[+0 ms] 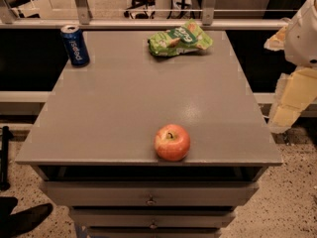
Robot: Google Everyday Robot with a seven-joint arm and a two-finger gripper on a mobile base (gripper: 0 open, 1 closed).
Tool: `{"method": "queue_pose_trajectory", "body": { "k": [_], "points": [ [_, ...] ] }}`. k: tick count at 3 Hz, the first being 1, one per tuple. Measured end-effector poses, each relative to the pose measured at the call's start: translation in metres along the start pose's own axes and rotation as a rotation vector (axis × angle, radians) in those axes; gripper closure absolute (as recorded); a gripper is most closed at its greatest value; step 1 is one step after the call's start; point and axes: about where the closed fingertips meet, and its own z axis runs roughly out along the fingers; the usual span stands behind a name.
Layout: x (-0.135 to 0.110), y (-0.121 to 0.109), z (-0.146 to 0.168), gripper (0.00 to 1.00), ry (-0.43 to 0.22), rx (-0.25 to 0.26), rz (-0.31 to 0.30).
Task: Move apple near green rice chip bag
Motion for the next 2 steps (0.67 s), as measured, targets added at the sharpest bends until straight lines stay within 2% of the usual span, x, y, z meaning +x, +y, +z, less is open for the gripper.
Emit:
{"method": "queue_pose_trajectory", "body": {
  "k": [1, 2],
  "points": [
    [0.000, 0.000, 0.000, 0.00, 0.000, 0.000, 0.000],
    [-0.015, 0.007, 0.025, 0.00, -0.072, -0.047, 0.016]
  ]
}}
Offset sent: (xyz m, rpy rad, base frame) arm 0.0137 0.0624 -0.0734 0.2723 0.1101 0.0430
